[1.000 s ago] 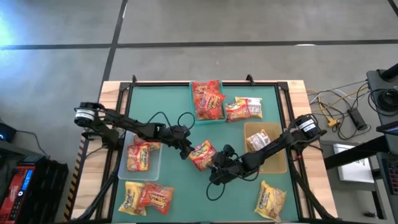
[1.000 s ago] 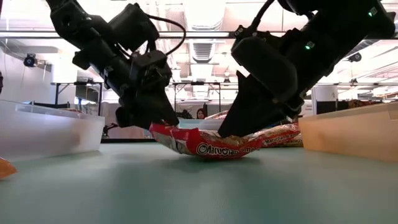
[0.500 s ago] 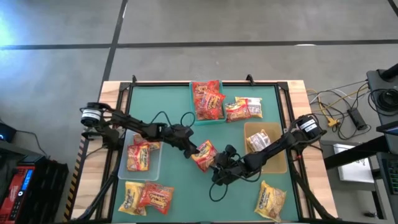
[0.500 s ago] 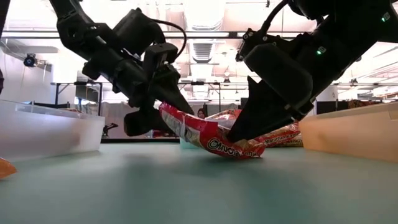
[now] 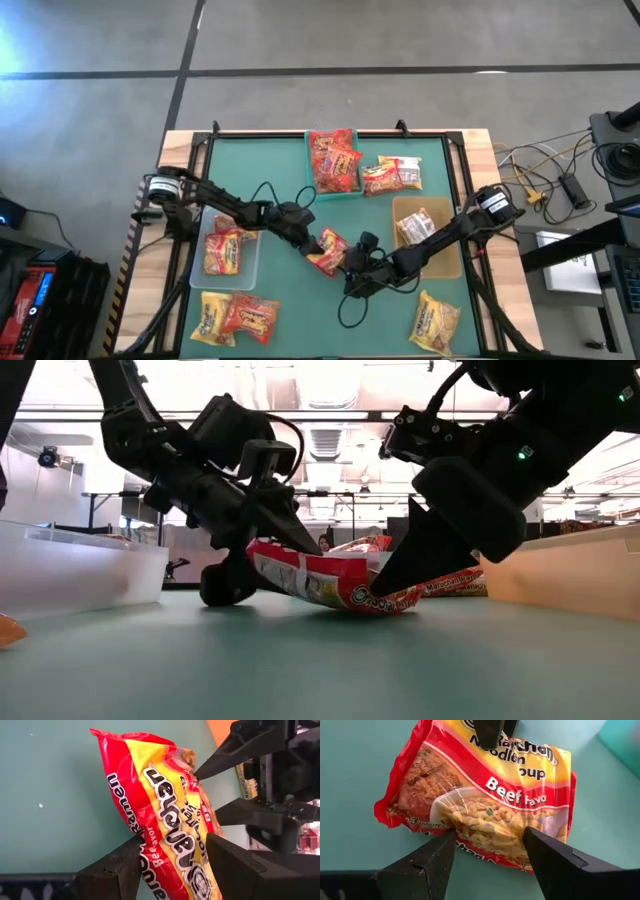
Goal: Sort Maruchan noodles
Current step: Put the red noodle pack into the white transparent bin
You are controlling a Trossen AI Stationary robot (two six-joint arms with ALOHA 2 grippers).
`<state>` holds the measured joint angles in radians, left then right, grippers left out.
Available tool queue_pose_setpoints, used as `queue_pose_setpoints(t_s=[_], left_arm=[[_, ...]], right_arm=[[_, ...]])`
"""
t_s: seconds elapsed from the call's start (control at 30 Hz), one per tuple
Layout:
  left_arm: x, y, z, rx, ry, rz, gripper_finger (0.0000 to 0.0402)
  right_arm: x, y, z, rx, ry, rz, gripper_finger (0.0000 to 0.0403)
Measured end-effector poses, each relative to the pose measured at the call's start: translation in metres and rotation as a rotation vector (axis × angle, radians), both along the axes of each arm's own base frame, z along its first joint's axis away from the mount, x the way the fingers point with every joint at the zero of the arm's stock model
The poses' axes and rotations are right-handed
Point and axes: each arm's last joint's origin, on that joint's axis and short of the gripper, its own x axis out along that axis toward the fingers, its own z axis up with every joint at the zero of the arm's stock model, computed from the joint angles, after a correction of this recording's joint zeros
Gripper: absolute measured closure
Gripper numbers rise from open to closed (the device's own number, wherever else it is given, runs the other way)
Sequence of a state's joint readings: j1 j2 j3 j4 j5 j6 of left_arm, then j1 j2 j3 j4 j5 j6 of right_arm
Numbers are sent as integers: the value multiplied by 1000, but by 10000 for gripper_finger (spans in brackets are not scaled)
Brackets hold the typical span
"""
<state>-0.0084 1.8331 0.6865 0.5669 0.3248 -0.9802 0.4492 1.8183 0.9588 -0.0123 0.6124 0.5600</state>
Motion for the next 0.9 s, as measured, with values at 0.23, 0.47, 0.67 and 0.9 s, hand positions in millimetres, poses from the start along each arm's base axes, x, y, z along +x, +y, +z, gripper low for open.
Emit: queue_pose_setpoints(t_s=[0.23,0.47,0.67,0.9], left_arm=[[1,0,0,-2,-12,4,207],[2,0,1,-34,-13,35,207],[3,0,2,-46,-17,42,207],[4,0,3,-102,-1,73,223]], right_arm=[[1,0,1,-74,7,62,172],[6,1,5,-165,2,106,172],[8,1,7,-201,4,131,172],[8,2,8,-216,8,145,172]])
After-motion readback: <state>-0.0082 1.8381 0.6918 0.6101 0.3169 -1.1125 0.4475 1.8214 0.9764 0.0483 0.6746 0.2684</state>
